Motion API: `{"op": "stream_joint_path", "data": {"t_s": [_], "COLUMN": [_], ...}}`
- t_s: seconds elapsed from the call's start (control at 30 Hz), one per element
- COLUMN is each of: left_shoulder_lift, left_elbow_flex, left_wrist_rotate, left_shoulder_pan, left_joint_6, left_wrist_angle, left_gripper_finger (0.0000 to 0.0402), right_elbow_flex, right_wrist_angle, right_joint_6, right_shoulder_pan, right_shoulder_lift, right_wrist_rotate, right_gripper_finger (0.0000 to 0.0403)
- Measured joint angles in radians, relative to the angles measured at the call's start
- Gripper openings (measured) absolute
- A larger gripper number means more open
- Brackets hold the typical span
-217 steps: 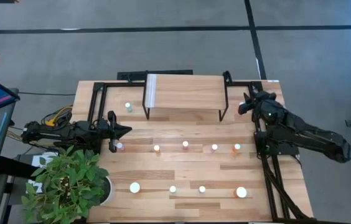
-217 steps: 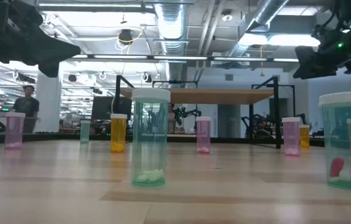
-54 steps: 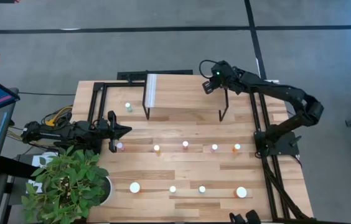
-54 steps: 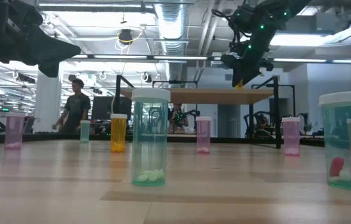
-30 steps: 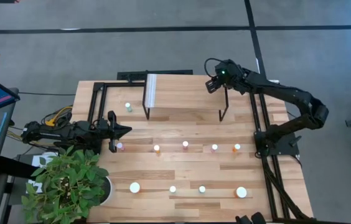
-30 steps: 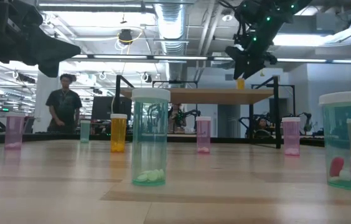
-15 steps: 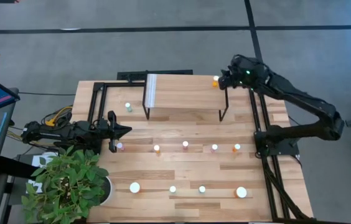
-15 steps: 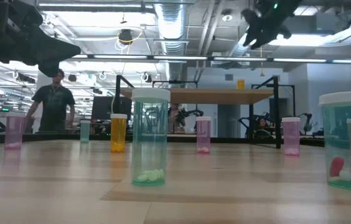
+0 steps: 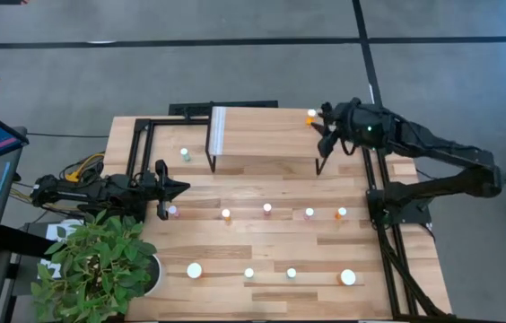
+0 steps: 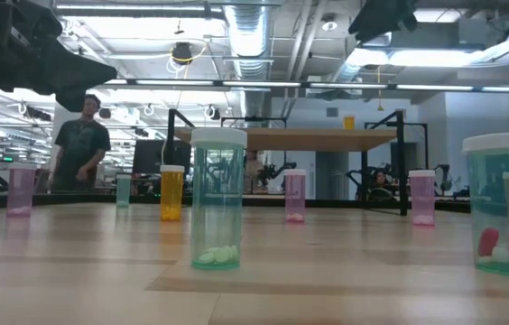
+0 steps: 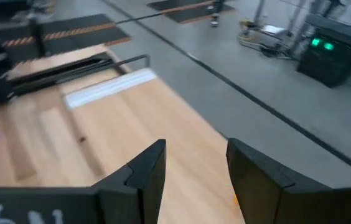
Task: Pick and place medicine bottles onto shelf by color
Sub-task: Put the top left green pill bottle on the shelf
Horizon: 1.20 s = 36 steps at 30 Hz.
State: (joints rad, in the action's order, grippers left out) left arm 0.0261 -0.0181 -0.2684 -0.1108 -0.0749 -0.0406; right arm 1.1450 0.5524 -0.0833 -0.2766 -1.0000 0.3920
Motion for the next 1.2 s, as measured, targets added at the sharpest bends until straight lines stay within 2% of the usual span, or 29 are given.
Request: {"op": "stream_joint_path", "data": {"t_s": [0.17, 0.37, 0.73, 0.93, 1.2], "left_shoulder_lift": [0.000, 0.000, 0.000, 0.000, 0.000], "left_elbow_flex": [0.000, 0.000, 0.000, 0.000, 0.000], "left_wrist_rotate": [0.000, 0.000, 0.000, 0.000, 0.000], "left_shoulder_pan": [0.000, 0.000, 0.000, 0.000, 0.000], "left_joint_6": [0.000, 0.000, 0.000, 0.000, 0.000], "left_wrist_angle": [0.000, 0.000, 0.000, 0.000, 0.000], "left_gripper_finger": [0.0003, 0.0003, 0.0003, 0.0003, 0.0003], "right_elbow_flex": [0.000, -0.032, -0.325, -0.459, -0.491], "right_wrist_angle": [0.030, 0.081, -0.041, -0.139, -0.203], "right_joint_6": [0.039, -0.008, -0.117, -0.112, -0.066], "right_shoulder_pan": [0.077, 0.151, 0.248, 0.318, 0.372], "right_shoulder_lift": [0.020, 0.099, 0.340, 0.447, 0.491], "right_wrist_rotate": [0.008, 0.083, 0.090, 0.089, 0.085], "right_gripper_finger": [0.0193, 0.0189, 0.0193, 0.0188, 0.0192]}}
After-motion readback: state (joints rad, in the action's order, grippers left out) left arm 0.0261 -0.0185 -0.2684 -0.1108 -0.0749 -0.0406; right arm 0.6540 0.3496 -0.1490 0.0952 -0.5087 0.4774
